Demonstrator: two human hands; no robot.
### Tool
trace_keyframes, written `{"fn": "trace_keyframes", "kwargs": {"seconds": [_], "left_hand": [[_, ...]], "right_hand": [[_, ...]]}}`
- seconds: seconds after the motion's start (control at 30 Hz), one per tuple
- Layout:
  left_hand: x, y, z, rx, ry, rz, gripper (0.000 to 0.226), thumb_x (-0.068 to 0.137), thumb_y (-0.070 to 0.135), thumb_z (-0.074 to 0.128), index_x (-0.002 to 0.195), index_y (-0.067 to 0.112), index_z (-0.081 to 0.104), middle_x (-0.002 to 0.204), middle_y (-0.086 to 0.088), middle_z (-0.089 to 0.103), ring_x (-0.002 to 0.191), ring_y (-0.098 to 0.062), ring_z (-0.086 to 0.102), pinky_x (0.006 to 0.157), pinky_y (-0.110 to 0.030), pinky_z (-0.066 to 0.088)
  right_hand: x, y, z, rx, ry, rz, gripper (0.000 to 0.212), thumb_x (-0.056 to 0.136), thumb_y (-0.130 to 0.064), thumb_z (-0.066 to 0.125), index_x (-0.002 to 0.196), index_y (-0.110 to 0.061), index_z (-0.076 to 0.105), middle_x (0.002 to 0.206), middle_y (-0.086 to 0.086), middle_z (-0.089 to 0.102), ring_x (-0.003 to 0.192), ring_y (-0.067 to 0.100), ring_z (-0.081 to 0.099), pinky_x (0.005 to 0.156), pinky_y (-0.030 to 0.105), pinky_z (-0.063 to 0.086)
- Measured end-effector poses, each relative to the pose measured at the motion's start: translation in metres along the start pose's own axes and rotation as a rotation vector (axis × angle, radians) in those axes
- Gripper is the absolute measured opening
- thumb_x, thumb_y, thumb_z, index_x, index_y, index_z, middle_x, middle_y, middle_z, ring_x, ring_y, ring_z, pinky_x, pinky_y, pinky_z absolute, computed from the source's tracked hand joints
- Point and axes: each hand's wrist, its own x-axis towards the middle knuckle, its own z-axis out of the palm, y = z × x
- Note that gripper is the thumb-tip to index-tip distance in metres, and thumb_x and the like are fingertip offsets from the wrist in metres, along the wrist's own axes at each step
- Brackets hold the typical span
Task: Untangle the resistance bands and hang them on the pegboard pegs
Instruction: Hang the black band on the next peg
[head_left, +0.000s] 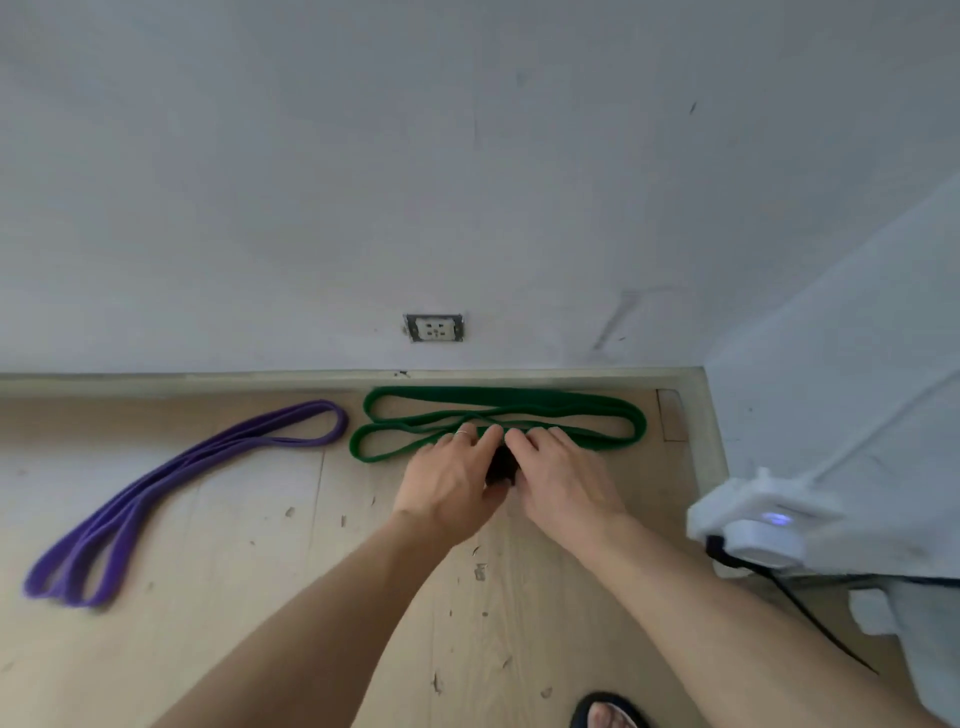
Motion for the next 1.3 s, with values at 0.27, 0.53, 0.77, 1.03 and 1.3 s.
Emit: {"fn": "trace_keyframes", "kwargs": {"seconds": [0.27, 0.53, 0.77, 1.03, 1.3], "left_hand": [[-0.067, 0.065, -0.256, -0.089, -0.177, 0.058, 0.026, 0.101, 0.038, 0.053, 0.12, 0.02, 0.059, 0.108, 0.0, 0.069, 0.099, -0.025, 0.065, 0.079, -0.035, 0.05], [-0.117, 0.137, -0.512, -0.13, -0.344, 0.194, 0.007, 0.1, 0.032, 0.061, 0.096, 0.031, 0.055, 0.084, 0.011, 0.063, 0.079, -0.013, 0.063, 0.072, -0.028, 0.05], [-0.141, 0.178, -0.665, -0.218, -0.273, 0.201, 0.005, 0.098, 0.028, 0.065, 0.099, 0.023, 0.063, 0.079, 0.012, 0.067, 0.062, 0.008, 0.057, 0.06, -0.011, 0.041], [-0.144, 0.194, -0.75, -0.145, -0.166, 0.183, 0.015, 0.093, 0.035, 0.069, 0.092, 0.022, 0.063, 0.084, -0.002, 0.067, 0.08, -0.019, 0.065, 0.072, -0.034, 0.047], [-0.141, 0.211, -0.79, -0.427, -0.034, 0.323, 0.008, 0.098, 0.031, 0.068, 0.104, 0.031, 0.063, 0.096, 0.009, 0.073, 0.094, -0.009, 0.072, 0.091, -0.041, 0.058]], "right_hand": [[-0.062, -0.088, -0.23, 0.216, 0.107, 0.062, 0.035, 0.098, -0.018, 0.055, 0.132, -0.012, 0.047, 0.12, 0.003, 0.061, 0.114, 0.024, 0.053, 0.073, 0.03, 0.037], [-0.115, -0.145, -0.448, 0.472, 0.115, 0.055, 0.013, 0.09, -0.024, 0.063, 0.102, -0.021, 0.062, 0.096, -0.011, 0.059, 0.093, 0.011, 0.052, 0.077, 0.025, 0.041], [-0.137, -0.15, -0.593, 0.736, -0.009, 0.174, 0.017, 0.083, -0.017, 0.072, 0.082, -0.025, 0.057, 0.071, -0.007, 0.06, 0.062, 0.005, 0.054, 0.065, 0.026, 0.042], [-0.132, -0.169, -0.713, 0.87, 0.097, 0.045, 0.01, 0.087, -0.016, 0.073, 0.089, -0.021, 0.065, 0.075, 0.002, 0.059, 0.071, 0.012, 0.055, 0.072, 0.033, 0.041], [-0.115, -0.181, -0.76, 0.885, 0.133, -0.031, 0.007, 0.088, -0.02, 0.075, 0.094, -0.023, 0.072, 0.081, 0.007, 0.066, 0.076, 0.012, 0.06, 0.075, 0.034, 0.046]]}}
